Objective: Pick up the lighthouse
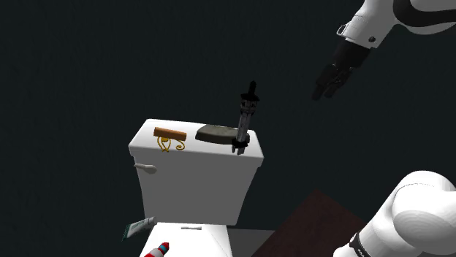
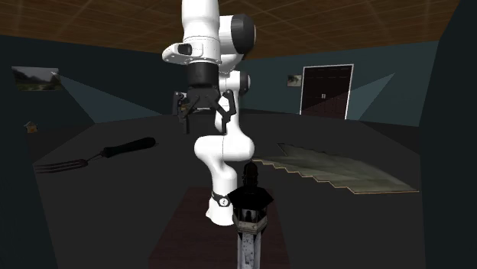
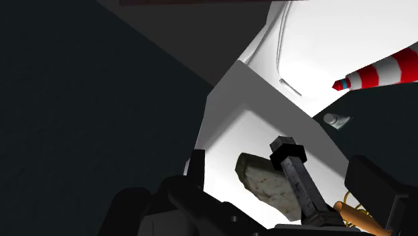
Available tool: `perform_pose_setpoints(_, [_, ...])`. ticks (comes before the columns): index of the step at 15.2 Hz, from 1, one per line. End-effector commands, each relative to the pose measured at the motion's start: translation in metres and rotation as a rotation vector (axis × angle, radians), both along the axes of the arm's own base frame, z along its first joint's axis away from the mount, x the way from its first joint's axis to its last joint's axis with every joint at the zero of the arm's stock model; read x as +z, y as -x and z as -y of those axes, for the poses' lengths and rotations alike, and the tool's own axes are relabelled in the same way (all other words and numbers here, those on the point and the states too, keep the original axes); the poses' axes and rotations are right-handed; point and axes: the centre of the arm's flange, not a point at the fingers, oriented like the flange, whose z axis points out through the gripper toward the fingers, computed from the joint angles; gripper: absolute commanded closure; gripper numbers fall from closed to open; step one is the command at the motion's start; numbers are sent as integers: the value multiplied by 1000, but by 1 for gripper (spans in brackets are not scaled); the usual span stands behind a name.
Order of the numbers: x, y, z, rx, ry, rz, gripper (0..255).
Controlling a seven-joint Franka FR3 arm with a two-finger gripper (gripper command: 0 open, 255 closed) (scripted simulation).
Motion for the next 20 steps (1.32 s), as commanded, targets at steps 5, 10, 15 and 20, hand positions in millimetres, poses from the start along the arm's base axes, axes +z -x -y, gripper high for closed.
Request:
perform_pose_setpoints(5, [-15,-31,-34,-34,20,70,0])
perform_pose_setpoints(10, [-32,-72,-75,-76,45,157,0])
perform_pose_setpoints(15, [-46,-117,-114,-119,70,244,0])
perform_pose_setpoints(20, [-61,-135,-129,-136,80,279,0])
